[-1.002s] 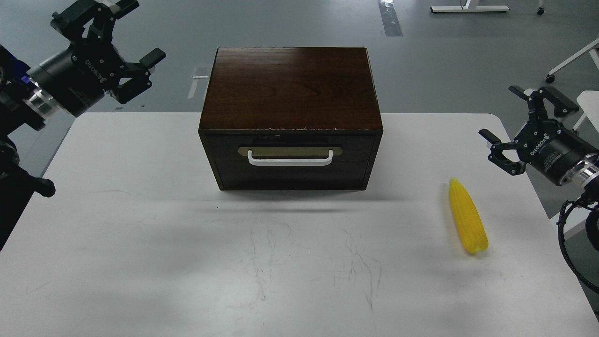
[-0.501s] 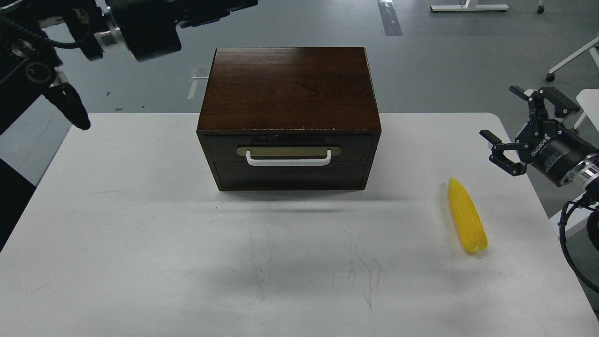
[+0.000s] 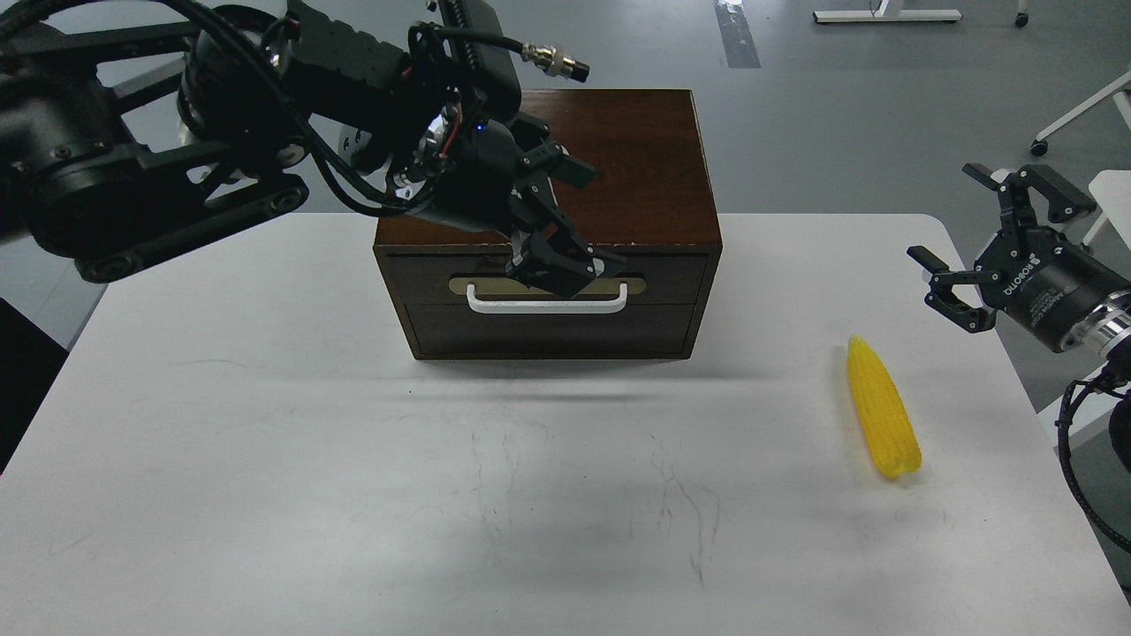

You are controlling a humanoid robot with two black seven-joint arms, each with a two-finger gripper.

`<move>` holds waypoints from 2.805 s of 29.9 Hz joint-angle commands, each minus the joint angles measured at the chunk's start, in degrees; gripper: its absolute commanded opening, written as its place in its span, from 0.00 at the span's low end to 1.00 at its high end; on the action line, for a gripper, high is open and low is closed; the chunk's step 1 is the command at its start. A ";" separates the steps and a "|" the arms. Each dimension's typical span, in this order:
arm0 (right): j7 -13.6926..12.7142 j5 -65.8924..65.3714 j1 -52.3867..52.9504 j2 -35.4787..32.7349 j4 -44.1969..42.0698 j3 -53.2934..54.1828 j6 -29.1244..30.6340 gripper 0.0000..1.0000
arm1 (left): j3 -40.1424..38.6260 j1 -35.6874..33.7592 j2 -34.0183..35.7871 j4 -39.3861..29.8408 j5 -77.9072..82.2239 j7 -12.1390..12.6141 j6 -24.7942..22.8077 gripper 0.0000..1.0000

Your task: Put corn in drawer with both arms

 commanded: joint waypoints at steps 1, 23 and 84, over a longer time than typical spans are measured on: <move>0.00 0.05 0.00 0.00 0.01 0.01 0.00 1.00 | 3.14 -1.14 -1.83 0.10 3.43 0.04 0.00 0.98; 0.00 0.04 0.00 -0.18 -0.08 0.10 -0.08 1.00 | 10.35 -0.35 -8.34 5.55 12.92 0.04 0.00 0.98; 0.00 0.05 -0.18 -0.26 -0.08 0.36 -0.08 1.00 | 14.92 1.32 -10.09 7.22 13.10 0.04 0.00 0.98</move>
